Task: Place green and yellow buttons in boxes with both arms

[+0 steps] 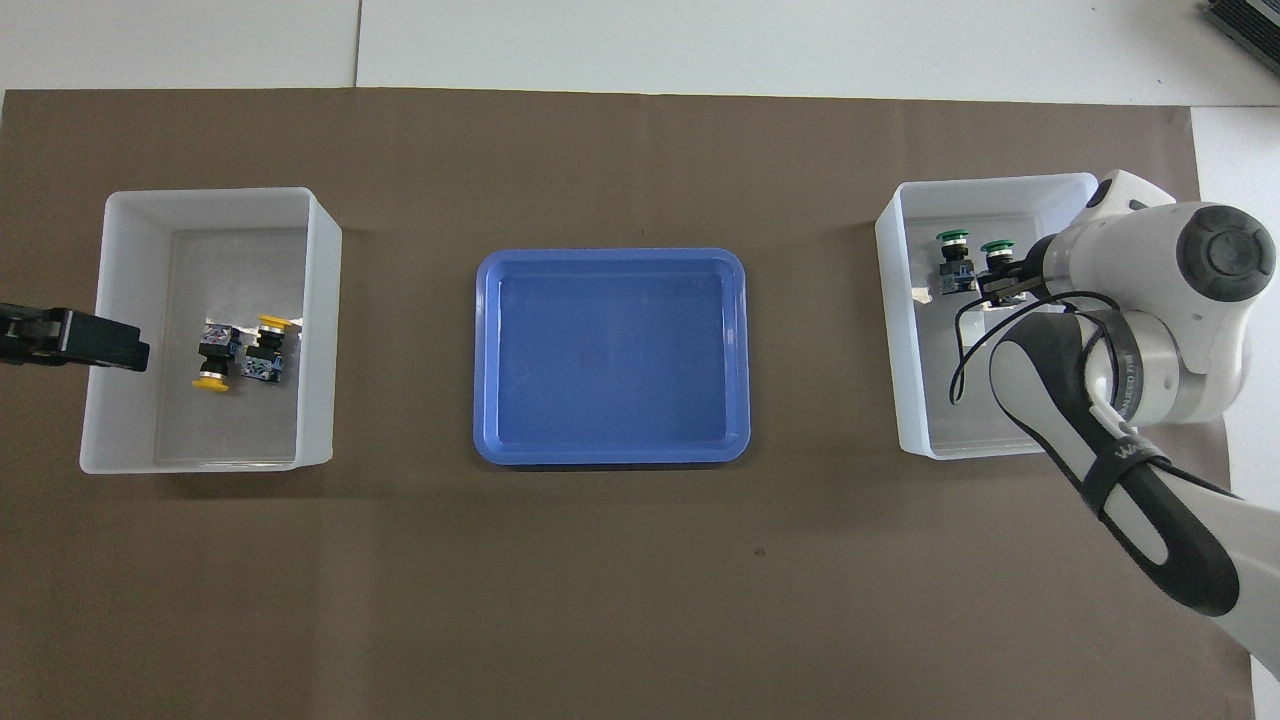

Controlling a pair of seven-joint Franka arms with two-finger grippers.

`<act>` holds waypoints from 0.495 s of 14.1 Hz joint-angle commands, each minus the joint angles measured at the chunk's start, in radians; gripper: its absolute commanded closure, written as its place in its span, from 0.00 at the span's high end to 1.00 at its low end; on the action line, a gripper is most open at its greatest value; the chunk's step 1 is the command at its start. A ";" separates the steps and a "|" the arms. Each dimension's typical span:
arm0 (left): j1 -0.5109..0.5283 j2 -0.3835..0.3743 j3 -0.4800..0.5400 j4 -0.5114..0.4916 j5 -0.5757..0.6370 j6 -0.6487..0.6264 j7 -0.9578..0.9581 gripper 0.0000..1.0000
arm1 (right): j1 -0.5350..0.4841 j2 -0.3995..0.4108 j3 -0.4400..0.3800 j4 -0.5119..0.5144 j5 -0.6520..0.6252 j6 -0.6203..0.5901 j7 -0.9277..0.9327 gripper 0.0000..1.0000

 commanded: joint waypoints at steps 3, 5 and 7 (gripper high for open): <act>0.005 -0.031 0.000 -0.034 -0.004 0.002 -0.006 1.00 | -0.003 0.021 0.014 0.027 0.027 0.012 -0.026 1.00; 0.005 -0.033 0.000 -0.034 -0.004 0.002 -0.006 1.00 | -0.002 0.014 0.014 0.044 0.029 0.006 -0.018 1.00; 0.005 -0.033 0.000 -0.034 -0.004 0.001 -0.006 1.00 | 0.004 -0.020 0.015 0.050 0.029 -0.008 -0.016 1.00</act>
